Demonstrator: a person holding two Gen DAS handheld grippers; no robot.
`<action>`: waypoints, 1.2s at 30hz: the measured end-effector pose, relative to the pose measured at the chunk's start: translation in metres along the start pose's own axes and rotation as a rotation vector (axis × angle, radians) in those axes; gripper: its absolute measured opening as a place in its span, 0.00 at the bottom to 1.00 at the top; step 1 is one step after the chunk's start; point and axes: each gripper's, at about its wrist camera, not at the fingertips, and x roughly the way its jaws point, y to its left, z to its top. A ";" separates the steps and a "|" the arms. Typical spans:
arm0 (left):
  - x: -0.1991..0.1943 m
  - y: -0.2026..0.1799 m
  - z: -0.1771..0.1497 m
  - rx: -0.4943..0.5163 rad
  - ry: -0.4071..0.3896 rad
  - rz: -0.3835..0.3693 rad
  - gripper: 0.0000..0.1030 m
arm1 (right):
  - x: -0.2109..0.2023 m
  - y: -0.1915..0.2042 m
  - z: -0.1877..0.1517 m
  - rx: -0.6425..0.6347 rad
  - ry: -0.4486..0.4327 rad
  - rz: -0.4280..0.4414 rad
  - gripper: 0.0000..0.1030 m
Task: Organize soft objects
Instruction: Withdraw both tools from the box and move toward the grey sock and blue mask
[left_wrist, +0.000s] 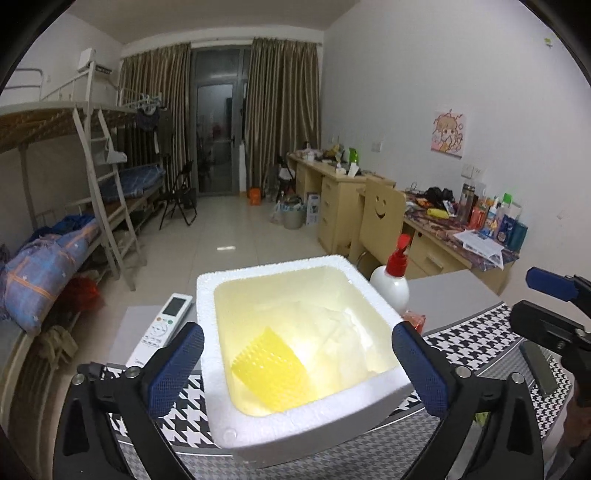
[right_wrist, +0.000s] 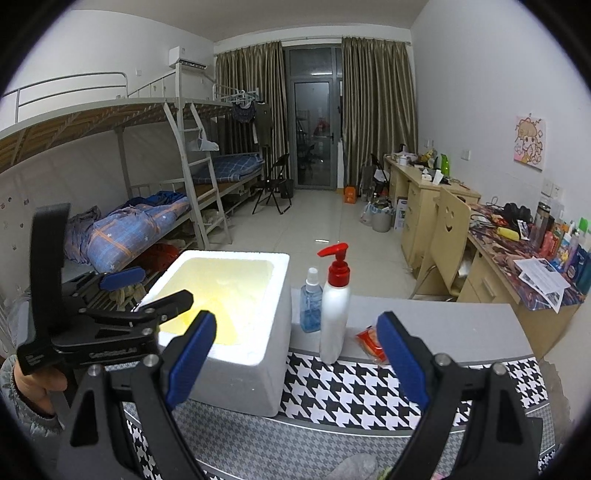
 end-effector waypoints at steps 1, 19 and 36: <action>-0.002 -0.001 0.000 0.003 -0.003 0.004 0.99 | -0.002 0.000 0.000 0.001 -0.003 0.001 0.89; -0.078 -0.022 -0.013 0.017 -0.085 -0.007 0.99 | -0.056 0.011 -0.015 0.007 -0.067 0.010 0.89; -0.145 -0.049 -0.045 0.043 -0.161 -0.056 0.99 | -0.108 0.014 -0.040 0.025 -0.135 0.044 0.89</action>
